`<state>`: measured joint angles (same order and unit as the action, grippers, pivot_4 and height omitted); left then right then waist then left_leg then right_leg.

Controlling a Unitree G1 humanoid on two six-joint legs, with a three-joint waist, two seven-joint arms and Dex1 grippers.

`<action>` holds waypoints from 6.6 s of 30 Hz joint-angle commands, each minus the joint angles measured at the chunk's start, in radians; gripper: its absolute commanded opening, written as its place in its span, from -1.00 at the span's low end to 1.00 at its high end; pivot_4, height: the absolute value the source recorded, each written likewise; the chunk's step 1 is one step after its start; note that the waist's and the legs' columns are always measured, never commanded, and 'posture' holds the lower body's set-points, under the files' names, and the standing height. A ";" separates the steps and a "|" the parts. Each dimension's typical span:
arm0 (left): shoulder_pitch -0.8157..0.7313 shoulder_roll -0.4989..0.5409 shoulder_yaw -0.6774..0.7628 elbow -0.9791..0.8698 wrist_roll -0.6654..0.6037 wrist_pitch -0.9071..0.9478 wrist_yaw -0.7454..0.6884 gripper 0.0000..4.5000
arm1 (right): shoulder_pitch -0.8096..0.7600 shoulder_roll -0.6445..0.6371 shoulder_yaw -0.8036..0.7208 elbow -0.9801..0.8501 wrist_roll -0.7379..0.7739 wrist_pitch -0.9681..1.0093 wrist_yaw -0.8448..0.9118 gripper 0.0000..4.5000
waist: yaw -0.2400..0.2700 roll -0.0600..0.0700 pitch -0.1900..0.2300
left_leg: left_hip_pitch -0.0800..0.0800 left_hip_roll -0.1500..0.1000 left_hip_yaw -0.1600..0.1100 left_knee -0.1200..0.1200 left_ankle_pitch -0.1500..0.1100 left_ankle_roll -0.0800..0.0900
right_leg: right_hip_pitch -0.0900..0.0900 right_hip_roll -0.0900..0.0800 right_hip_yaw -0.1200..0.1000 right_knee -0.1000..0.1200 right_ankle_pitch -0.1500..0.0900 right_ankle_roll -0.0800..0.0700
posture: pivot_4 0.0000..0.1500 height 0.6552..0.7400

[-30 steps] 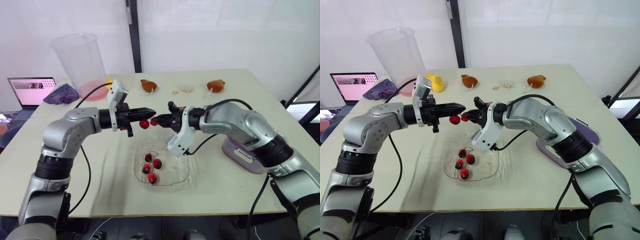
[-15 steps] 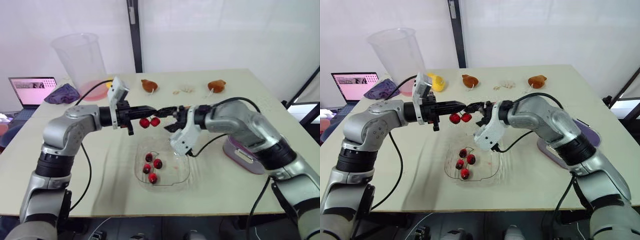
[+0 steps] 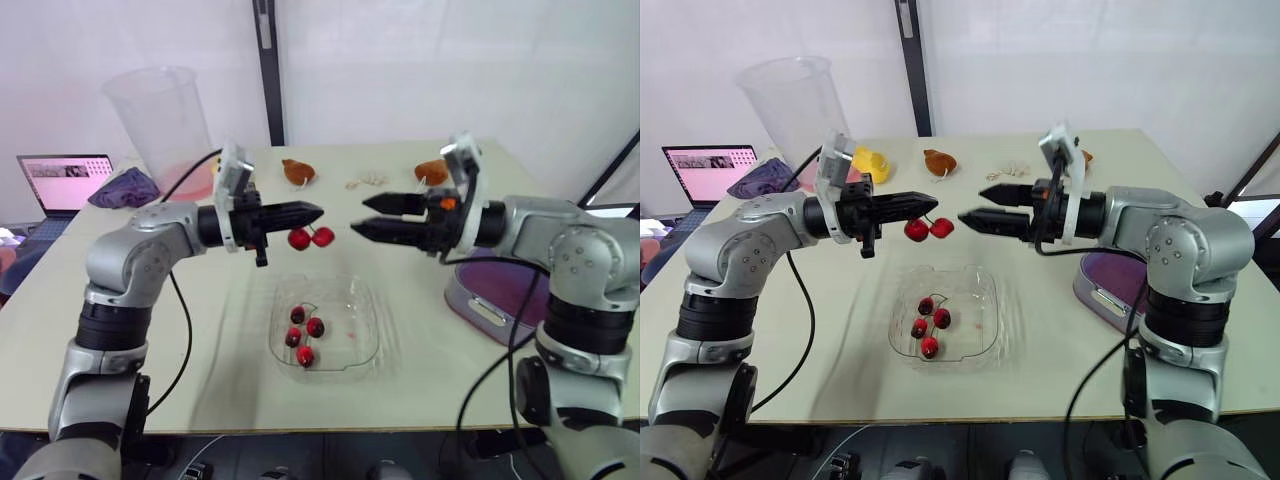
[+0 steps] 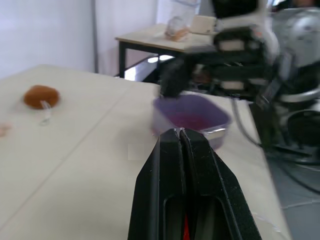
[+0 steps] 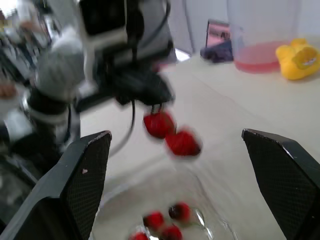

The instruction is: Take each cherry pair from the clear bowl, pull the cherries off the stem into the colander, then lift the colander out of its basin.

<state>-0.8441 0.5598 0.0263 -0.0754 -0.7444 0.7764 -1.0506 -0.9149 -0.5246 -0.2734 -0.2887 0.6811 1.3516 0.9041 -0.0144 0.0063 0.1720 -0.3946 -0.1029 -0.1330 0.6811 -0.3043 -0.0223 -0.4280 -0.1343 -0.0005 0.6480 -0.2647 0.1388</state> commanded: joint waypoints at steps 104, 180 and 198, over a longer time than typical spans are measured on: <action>-0.015 -0.133 0.021 -0.044 -0.086 -0.020 0.092 -1.00 | 0.074 -0.154 0.167 -0.080 0.184 -0.157 -0.096 0.98 | 0.023 -0.003 0.001 | 0.000 -0.001 0.002 0.002 0.000 0.001 | 0.000 -0.001 0.001 -0.001 0.000 0.000 | 1.00 1.00; 0.121 -0.073 0.063 -0.170 -0.101 -0.011 0.174 -1.00 | 0.250 -0.696 0.159 0.395 -0.225 -0.572 0.347 0.99 | 0.003 -0.003 0.001 | 0.001 0.001 0.006 0.001 0.000 0.001 | 0.000 0.000 0.002 -0.001 0.000 0.000 | 1.00 1.00; 0.665 0.092 0.447 -0.040 -0.230 0.148 0.279 -1.00 | -0.015 -0.351 0.162 -0.006 0.262 -0.235 0.173 0.99 | 0.017 -0.004 0.002 | 0.000 0.001 0.004 0.001 -0.001 0.001 | 0.000 0.000 0.001 -0.001 0.000 0.000 | 1.00 1.00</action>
<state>-0.2004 0.6555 0.4197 -0.1379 -0.9386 0.8951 -0.8013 -0.9177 -0.8879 -0.1145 -0.2686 0.9540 1.1413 1.1095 0.0026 0.0019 0.1738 -0.3942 -0.1015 -0.1294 0.6816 -0.3048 -0.0215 -0.4287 -0.1345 0.0009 0.6473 -0.2647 0.1390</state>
